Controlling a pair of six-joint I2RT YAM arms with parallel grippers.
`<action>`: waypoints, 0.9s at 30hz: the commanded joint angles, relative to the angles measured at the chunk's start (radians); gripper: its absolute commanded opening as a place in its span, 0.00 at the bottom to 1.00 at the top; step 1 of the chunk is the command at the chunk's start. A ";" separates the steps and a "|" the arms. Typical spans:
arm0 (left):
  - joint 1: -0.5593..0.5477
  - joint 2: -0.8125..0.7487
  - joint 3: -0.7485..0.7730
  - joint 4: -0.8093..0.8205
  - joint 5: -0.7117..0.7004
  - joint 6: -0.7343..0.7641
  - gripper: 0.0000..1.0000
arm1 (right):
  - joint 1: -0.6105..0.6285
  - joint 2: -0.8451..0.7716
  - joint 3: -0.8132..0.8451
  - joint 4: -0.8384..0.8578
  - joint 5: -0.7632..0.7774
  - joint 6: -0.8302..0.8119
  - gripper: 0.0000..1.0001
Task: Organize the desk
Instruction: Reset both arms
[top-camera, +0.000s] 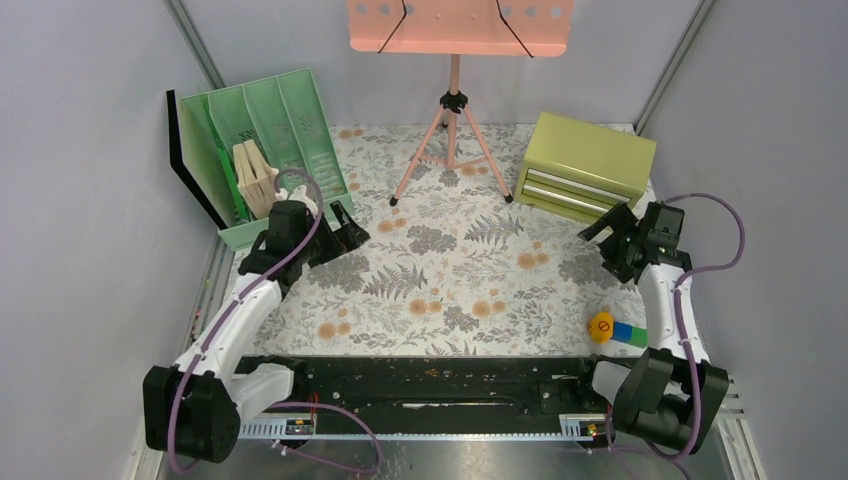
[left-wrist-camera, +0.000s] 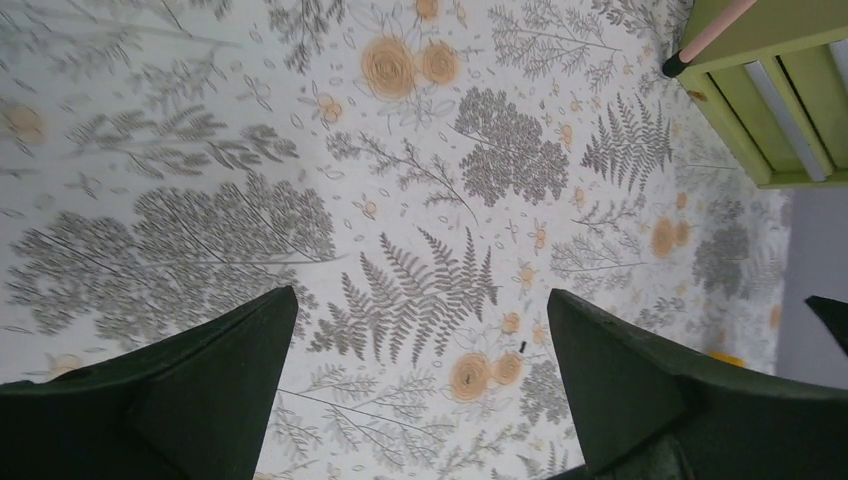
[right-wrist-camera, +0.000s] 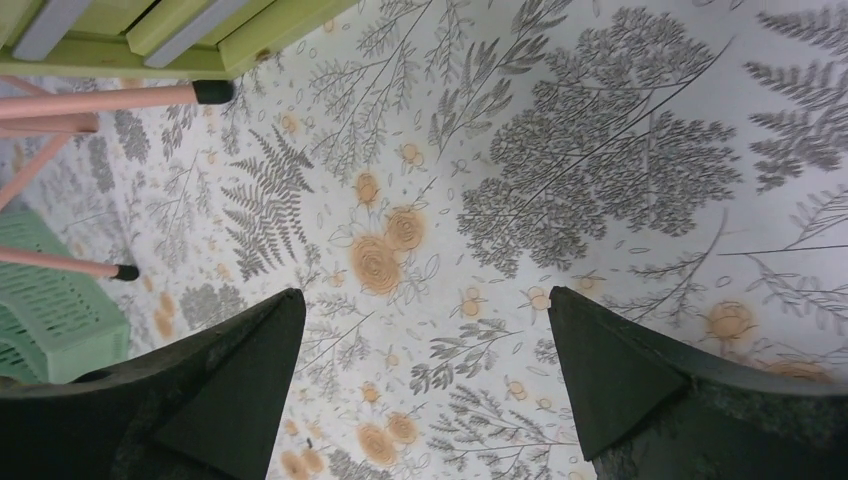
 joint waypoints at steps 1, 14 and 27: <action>0.006 -0.058 0.092 0.014 -0.119 0.189 0.99 | -0.005 -0.060 0.040 -0.038 0.106 -0.068 1.00; 0.006 -0.174 0.018 0.244 -0.351 0.335 0.99 | -0.005 -0.105 -0.042 0.166 0.143 -0.121 0.99; 0.007 -0.361 -0.423 0.889 -0.279 0.523 0.99 | -0.005 -0.135 -0.344 0.671 0.179 -0.208 0.99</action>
